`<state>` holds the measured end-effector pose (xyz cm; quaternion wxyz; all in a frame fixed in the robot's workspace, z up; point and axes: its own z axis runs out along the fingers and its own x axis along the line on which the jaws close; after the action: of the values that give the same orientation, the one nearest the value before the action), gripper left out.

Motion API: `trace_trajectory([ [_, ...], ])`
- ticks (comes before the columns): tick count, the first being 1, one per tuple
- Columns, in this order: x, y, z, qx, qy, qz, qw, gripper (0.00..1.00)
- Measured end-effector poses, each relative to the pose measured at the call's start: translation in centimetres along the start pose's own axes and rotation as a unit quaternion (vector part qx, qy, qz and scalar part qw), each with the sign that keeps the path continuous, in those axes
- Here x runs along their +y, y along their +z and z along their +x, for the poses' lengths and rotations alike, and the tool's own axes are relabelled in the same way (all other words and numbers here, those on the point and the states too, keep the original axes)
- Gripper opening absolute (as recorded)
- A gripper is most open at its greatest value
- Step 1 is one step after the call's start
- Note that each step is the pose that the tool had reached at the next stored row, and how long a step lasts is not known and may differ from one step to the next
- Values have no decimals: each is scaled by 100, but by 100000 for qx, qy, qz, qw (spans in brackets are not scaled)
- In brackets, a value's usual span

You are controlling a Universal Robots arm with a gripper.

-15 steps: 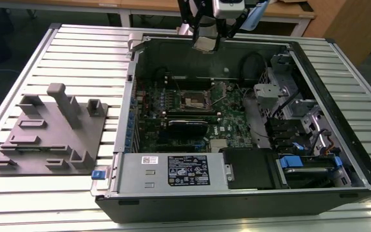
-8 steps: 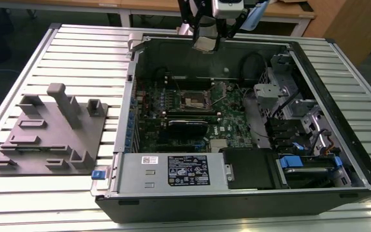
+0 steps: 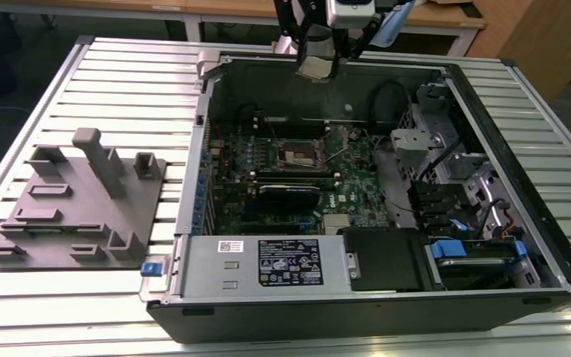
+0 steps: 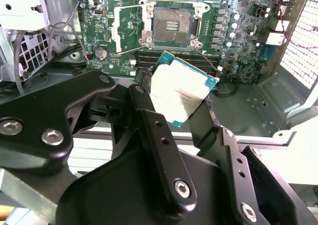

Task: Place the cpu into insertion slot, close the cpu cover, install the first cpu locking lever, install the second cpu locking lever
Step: 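Place the cpu into insertion slot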

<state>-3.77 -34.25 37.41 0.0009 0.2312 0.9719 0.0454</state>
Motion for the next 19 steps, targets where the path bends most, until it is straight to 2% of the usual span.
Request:
trace_trajectory([
  [19, 0, 0, 0, -79, 884, -17, 99996, 54],
])
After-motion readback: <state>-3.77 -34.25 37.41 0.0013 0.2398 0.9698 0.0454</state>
